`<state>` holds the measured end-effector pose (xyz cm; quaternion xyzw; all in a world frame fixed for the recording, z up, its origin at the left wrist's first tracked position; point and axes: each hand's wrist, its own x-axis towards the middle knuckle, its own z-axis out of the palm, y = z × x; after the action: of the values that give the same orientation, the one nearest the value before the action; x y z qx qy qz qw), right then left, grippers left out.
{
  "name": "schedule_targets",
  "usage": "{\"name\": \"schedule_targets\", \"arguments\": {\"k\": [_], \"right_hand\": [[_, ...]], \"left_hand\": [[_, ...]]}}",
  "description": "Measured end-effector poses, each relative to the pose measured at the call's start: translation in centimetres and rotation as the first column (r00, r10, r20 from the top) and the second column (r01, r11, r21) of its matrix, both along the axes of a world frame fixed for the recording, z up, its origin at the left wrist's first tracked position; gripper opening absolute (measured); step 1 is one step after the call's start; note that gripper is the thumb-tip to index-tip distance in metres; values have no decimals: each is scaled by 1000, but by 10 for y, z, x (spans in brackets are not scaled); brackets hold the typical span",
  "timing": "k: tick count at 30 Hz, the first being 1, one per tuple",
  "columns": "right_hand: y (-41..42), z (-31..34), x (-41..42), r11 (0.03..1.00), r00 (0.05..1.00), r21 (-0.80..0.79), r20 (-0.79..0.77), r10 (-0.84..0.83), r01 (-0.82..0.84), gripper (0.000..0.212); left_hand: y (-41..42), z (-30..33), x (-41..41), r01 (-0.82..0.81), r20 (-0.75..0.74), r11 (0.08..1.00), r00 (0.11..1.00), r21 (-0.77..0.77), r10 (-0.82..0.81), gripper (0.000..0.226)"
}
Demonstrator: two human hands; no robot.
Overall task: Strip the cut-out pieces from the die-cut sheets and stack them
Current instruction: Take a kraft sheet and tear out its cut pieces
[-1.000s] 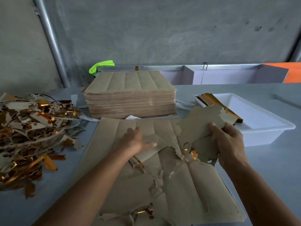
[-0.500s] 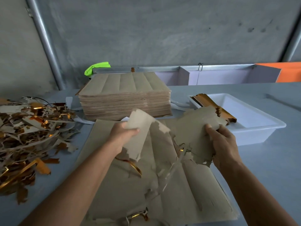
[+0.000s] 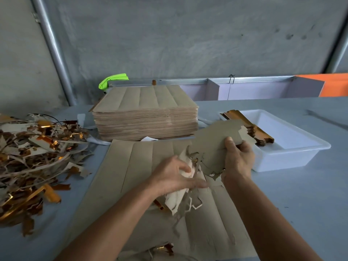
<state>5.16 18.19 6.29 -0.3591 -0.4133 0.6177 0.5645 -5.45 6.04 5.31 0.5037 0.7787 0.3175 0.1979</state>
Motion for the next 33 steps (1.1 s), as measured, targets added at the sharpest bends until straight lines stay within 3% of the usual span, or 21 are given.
{"name": "schedule_targets", "arguments": {"k": [2, 4, 7, 13, 16, 17, 18, 19, 20, 21, 23, 25, 27, 29, 31, 33], "right_hand": [[-4, 1, -4, 999, 999, -19, -21, 28, -28, 13], [-2, 3, -2, 999, 1000, -31, -4, 25, -25, 13], [14, 4, 13, 995, 997, -61, 25, -80, 81, 11], [38, 3, 42, 975, 981, -126, 81, -175, 185, 9], [42, 3, 51, 969, 973, -124, 112, -202, 215, 9], [42, 3, 53, 973, 975, -117, 121, -185, 199, 9], [41, 4, 53, 979, 979, -105, 125, -160, 174, 9], [38, 5, 53, 985, 983, -88, 125, -137, 148, 9], [36, 7, 51, 990, 985, -68, 125, -118, 127, 7], [32, 9, 49, 993, 986, -45, 128, -103, 109, 5], [26, 13, 45, 997, 987, 7, 141, -77, 76, 6], [19, 15, 39, 998, 984, 65, 175, -32, 21, 6], [11, 15, 32, 992, 976, 114, 219, 21, -47, 12], [3, 15, 24, 982, 962, 144, 259, 85, -126, 16], [-3, 16, 18, 962, 941, 162, 296, 164, -219, 15], [-8, 21, 16, 928, 910, 181, 325, 256, -325, 13]], "left_hand": [[7, -4, 1, -36, -54, 999, 998, 11, 37, 38], [7, -6, -5, -75, -83, 994, 993, 77, 81, 44], [-2, -4, -17, -126, -129, 989, 982, 81, 136, 28], [-21, 0, -44, -235, -246, 970, 938, 62, 243, 30], [-29, 9, -51, -170, -311, 985, 936, 14, 166, 27], [-33, 15, -52, -140, -336, 985, 937, -96, 100, 40], [-37, 22, -51, -123, -354, 969, 934, -215, 40, 74], [-40, 29, -51, -117, -352, 952, 936, -284, 10, 100], [-43, 37, -50, -122, -356, 943, 935, -309, 4, 111], [-45, 45, -47, -136, -349, 944, 937, -302, 24, 111], [-44, 54, -45, -188, -383, 968, 917, -166, 113, 89], [-39, 57, -45, -221, -419, 961, 867, 165, 271, 54], [-34, 56, -46, -240, -235, 862, 898, 447, 372, 16], [-30, 55, -42, -276, 111, 802, 960, 530, 257, 26], [-29, 53, -40, -313, 380, 762, 920, 567, 95, 34], [-27, 51, -39, -338, 517, 737, 856, 586, -19, 33]]}}
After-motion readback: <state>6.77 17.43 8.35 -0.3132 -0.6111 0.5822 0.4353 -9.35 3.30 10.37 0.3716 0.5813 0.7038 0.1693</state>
